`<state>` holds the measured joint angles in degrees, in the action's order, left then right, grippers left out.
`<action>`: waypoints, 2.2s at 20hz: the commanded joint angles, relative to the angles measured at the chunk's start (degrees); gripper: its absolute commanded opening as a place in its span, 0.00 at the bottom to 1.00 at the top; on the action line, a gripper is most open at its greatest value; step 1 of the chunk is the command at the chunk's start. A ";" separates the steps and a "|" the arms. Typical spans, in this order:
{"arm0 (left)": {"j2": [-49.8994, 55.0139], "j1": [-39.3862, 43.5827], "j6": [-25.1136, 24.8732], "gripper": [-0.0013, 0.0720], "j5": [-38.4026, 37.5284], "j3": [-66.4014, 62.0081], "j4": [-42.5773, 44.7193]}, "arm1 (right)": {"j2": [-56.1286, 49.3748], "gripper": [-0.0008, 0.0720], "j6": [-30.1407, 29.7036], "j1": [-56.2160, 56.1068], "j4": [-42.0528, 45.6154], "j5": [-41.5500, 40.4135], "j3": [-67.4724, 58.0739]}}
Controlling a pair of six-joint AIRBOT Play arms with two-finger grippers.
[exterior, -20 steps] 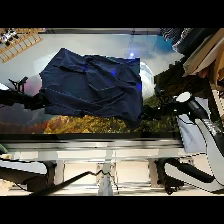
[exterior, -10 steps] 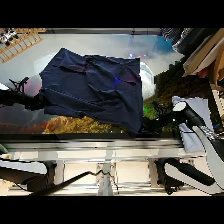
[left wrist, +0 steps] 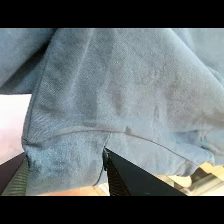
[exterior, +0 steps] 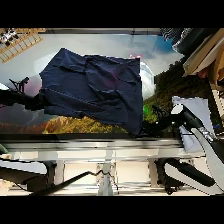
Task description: Fold the clothes and pants, and hang the long-sleeved shirts on hangers.
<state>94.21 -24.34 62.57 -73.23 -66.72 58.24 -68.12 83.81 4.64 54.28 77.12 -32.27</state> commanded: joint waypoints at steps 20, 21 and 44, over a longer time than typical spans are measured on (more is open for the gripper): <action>-0.02 -0.02 -3.52 0.68 -4.28 -0.17 0.00 | -3.65 0.03 -3.56 -4.96 -5.40 -16.44 -0.13; -0.02 -0.02 -3.50 0.68 -2.93 -0.17 0.00 | -2.01 0.03 -3.56 -4.98 -5.35 -16.79 -0.13; -30.56 -20.98 -5.20 0.03 14.93 -48.35 -129.00 | 24.09 0.03 -4.00 -5.01 20.98 -26.71 -91.06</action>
<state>66.67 -41.15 57.84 -67.26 -107.04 -59.64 -44.42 79.90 -0.32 72.38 53.06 -112.99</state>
